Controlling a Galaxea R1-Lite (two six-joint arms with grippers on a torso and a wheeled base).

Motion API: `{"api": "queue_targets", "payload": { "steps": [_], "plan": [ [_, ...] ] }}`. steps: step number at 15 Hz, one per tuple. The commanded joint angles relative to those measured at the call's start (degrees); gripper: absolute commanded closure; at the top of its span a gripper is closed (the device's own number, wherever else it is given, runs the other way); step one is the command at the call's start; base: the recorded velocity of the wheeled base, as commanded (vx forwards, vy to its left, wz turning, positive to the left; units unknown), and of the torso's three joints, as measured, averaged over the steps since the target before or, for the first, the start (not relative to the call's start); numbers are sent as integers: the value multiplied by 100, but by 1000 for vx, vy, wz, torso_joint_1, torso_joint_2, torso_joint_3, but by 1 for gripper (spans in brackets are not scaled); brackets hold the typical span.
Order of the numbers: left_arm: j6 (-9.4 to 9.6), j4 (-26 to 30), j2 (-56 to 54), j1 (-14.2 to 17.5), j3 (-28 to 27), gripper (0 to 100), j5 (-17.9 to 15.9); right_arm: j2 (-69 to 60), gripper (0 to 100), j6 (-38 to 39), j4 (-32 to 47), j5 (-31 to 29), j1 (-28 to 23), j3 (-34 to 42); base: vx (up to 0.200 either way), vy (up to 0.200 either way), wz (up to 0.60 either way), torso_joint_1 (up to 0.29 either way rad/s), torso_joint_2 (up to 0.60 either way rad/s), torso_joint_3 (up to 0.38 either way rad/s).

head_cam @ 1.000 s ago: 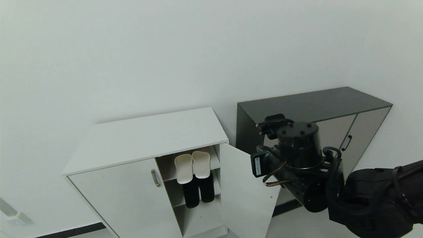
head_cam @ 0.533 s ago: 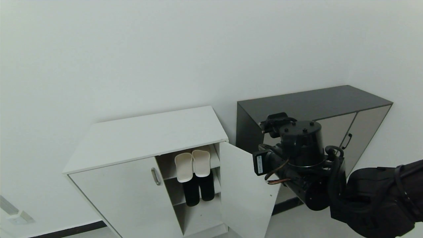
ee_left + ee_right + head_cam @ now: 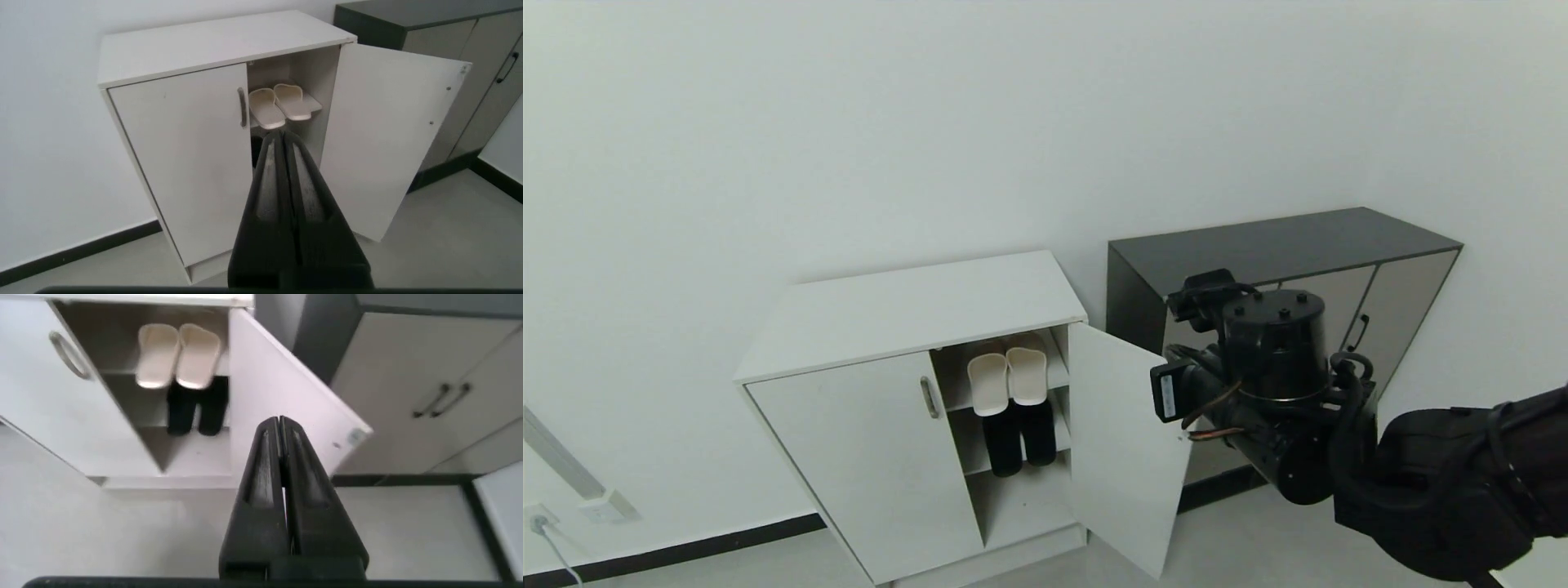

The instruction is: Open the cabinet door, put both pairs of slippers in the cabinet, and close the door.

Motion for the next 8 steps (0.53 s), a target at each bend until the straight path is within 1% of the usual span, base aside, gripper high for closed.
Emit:
{"api": "queue_targets", "payload": {
  "steps": [1, 3, 5, 8],
  "plan": [
    [4, 2, -1, 3, 0, 100, 5, 243, 100, -225, -220, 210, -289, -161, 0, 0, 0, 0, 0, 0],
    [4, 2, -1, 3, 0, 100, 5, 577, 100, -348, -185, 289, -632, -856, 0, 0, 0, 0, 0, 0],
    [-4, 2, -1, 3, 0, 100, 5, 955, 100, -339, 298, 500, -992, -1664, 0, 0, 0, 0, 0, 0],
    [-4, 2, -1, 3, 0, 100, 5, 1438, 100, -163, 1151, 781, -1361, -2859, 0, 0, 0, 0, 0, 0]
  ]
}}
